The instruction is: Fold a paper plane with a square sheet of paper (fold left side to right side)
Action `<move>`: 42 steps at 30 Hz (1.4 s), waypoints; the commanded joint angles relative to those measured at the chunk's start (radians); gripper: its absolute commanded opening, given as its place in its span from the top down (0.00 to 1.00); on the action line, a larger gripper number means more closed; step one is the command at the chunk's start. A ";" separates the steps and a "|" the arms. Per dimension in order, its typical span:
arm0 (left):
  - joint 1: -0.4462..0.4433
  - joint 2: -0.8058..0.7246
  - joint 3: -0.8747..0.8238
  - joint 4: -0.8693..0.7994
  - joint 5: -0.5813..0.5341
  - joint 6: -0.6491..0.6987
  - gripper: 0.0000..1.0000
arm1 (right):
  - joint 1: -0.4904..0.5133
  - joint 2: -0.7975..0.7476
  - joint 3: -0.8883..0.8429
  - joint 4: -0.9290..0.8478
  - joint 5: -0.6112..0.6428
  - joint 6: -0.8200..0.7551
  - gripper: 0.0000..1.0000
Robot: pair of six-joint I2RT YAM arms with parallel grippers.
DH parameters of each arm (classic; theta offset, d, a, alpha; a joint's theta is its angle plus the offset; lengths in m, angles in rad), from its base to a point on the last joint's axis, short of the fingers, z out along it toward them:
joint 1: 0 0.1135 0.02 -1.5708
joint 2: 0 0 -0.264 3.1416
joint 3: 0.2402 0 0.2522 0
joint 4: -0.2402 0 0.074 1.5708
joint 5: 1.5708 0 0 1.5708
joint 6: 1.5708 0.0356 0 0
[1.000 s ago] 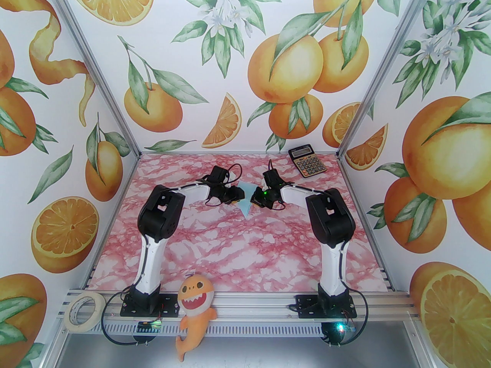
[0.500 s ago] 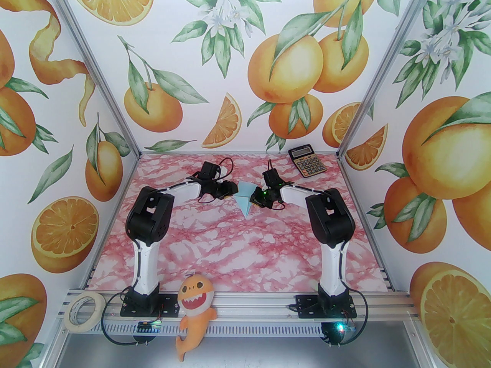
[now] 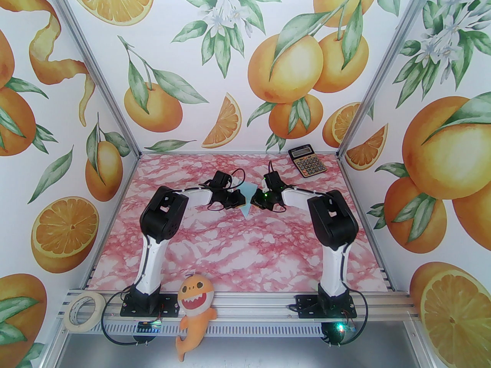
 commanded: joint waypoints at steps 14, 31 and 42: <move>-0.005 0.003 0.026 0.003 -0.004 -0.006 0.90 | 0.005 0.042 0.050 0.108 -0.073 0.028 1.00; 0.056 -0.101 0.020 -0.037 -0.053 0.012 0.62 | 0.001 0.096 0.057 0.014 -0.007 -0.024 1.00; 0.080 -0.050 0.051 -0.094 -0.102 0.055 0.52 | 0.002 0.096 0.048 0.026 -0.021 -0.018 1.00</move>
